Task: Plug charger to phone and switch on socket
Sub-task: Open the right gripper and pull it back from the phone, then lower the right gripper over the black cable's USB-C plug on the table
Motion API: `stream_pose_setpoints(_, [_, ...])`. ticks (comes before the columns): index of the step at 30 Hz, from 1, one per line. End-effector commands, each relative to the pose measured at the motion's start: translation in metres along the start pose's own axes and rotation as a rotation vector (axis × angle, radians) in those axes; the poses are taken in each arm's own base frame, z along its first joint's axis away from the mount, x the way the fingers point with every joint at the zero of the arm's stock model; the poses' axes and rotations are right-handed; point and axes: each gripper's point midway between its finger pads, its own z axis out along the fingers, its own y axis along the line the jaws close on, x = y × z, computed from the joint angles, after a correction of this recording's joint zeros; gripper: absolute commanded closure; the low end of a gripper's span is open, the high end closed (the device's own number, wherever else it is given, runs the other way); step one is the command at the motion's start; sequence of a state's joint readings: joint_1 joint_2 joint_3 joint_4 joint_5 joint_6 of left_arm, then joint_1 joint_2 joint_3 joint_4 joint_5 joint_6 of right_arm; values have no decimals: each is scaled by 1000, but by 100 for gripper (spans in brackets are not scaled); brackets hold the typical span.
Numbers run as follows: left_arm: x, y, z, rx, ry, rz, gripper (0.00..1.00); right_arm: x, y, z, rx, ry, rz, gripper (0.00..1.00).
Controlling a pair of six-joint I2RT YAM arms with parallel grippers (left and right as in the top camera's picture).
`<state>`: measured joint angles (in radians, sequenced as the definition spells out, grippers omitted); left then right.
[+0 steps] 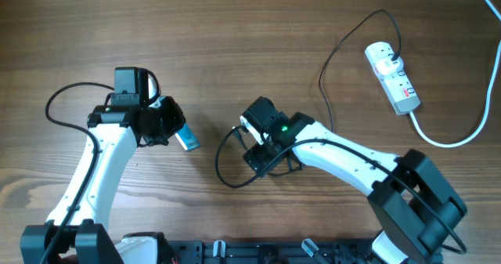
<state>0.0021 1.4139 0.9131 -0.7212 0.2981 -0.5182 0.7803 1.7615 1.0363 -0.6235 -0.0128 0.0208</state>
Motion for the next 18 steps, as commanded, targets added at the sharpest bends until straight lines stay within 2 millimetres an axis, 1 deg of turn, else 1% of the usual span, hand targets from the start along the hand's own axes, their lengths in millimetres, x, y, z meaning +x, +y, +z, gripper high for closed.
stream_pose_setpoints(1, [3, -3, 0, 21, 18, -13, 96, 19, -15, 15, 87, 92, 41, 4])
stream_pose_setpoints(2, [4, -3, 0, 19, 20, -14, 96, 25, -15, 18, 90, 118, 52, 4])
stream_pose_setpoints(3, [6, -1, 0, 12, 30, -18, 96, 37, -15, 23, 93, 170, 70, 4])
stream_pose_setpoints(5, [7, 0, 0, 10, 34, -19, 96, 52, -16, 24, 99, 234, 83, 1])
stream_pose_setpoints(8, [7, -1, 0, 10, 33, -19, 96, 91, -19, 10, 114, 402, 103, 1])
stream_pose_setpoints(9, [7, -1, 0, 10, 33, -19, 96, 104, -22, 4, 129, 457, 164, 1])
stream_pose_setpoints(12, [7, 0, 0, 10, 33, -20, 96, 131, -33, -12, 176, 575, 349, 0])
stream_pose_setpoints(14, [7, -1, 0, 10, 33, -19, 96, 141, -41, -18, 175, 620, 385, 0])
stream_pose_setpoints(15, [7, -1, 0, 10, 33, -19, 96, 138, -46, -21, 169, 619, 410, 0])
stream_pose_setpoints(16, [7, -1, 0, 10, 33, -19, 96, 131, -49, -22, 158, 601, 429, 0])
stream_pose_setpoints(17, [7, -1, 0, 10, 33, -19, 96, 118, -50, -25, 145, 572, 439, 1])
stream_pose_setpoints(18, [7, -1, 0, 10, 33, -19, 96, 102, -52, -26, 140, 522, 439, 1])
